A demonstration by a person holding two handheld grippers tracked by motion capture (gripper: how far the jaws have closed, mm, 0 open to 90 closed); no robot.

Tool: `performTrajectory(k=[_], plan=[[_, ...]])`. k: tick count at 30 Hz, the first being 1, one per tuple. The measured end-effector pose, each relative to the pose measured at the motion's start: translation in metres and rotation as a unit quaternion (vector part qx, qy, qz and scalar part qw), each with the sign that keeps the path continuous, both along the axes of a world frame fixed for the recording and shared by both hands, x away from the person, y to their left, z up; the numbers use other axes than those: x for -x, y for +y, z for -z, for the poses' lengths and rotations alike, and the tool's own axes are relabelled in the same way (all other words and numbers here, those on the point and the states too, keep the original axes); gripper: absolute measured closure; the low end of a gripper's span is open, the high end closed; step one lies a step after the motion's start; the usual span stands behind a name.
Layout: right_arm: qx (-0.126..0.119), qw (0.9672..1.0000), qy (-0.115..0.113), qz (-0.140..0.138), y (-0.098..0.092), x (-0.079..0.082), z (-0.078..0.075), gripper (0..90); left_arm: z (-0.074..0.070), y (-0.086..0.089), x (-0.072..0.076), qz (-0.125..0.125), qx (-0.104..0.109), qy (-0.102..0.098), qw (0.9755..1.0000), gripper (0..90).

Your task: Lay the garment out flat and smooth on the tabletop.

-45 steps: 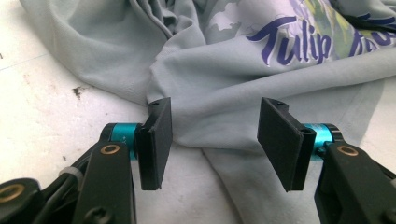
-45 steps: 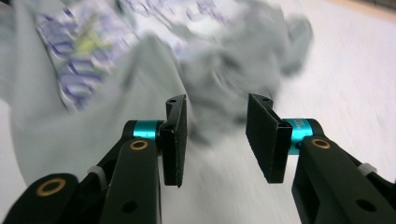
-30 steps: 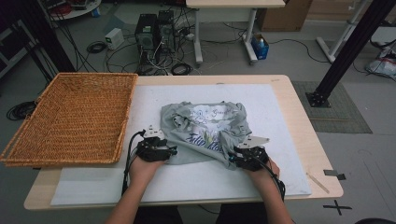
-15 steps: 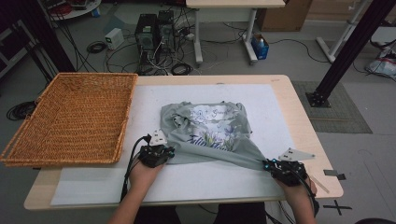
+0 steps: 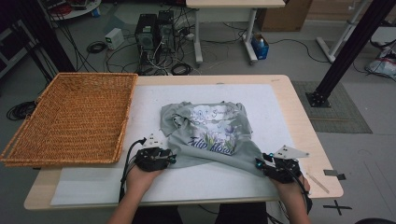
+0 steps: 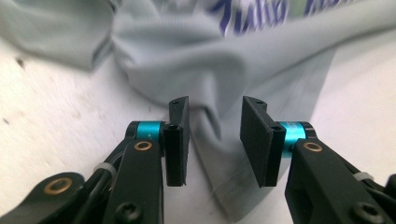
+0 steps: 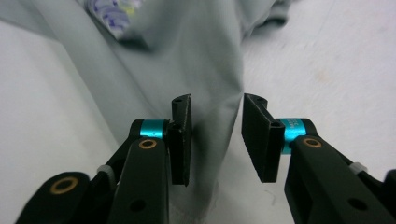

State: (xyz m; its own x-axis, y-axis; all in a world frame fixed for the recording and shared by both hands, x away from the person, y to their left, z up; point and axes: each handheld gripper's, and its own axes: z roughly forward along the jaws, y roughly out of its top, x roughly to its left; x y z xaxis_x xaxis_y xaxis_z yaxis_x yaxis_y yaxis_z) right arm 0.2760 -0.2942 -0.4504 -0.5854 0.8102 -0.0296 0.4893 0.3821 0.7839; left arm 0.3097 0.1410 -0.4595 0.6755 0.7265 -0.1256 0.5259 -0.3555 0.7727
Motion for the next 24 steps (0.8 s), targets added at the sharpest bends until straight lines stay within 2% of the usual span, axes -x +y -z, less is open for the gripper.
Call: performTrajectory(k=[1,3,5,7,11,13,18,20,24], plan=[[0.004,1.0,0.005,0.0,0.002,-0.002,0.003,66.2,0.0,-0.001,0.001,-0.004,-0.003,-0.004,1.0,64.3],[0.024,0.9997,0.01,-0.001,0.004,-0.004,0.008,70.9,0.0,-0.001,0.001,-0.001,-0.022,-0.016,0.9996,69.8],[0.012,0.9998,0.013,-0.008,0.003,-0.005,0.009,79.4,0.0,-0.001,0.001,-0.005,-0.026,-0.021,0.9994,77.2],[0.014,0.9998,0.007,-0.011,0.003,-0.006,0.008,83.7,0.0,0.0,0.001,-0.005,-0.018,-0.017,0.9997,85.3],[-0.011,0.9997,0.008,-0.018,0.0,-0.006,0.004,84.9,0.0,0.001,0.004,-0.006,-0.009,-0.012,0.9999,86.7],[-0.02,0.9996,0.004,-0.02,-0.001,-0.004,0.0,85.0,-0.004,0.004,0.01,-0.007,-0.003,-0.018,0.9998,86.7],[-0.042,0.9987,0.002,-0.027,-0.001,0.014,-0.009,84.9,-0.018,0.016,0.039,-0.014,0.01,-0.034,0.9993,86.7],[-0.05,0.9983,0.004,-0.028,0.001,0.029,-0.006,85.0,-0.018,0.018,0.059,-0.016,0.01,-0.037,0.9991,86.7],[-0.06,0.9977,0.005,-0.03,0.004,0.062,0.0,85.1,-0.014,0.025,0.097,-0.025,0.025,-0.035,0.9988,86.7]])
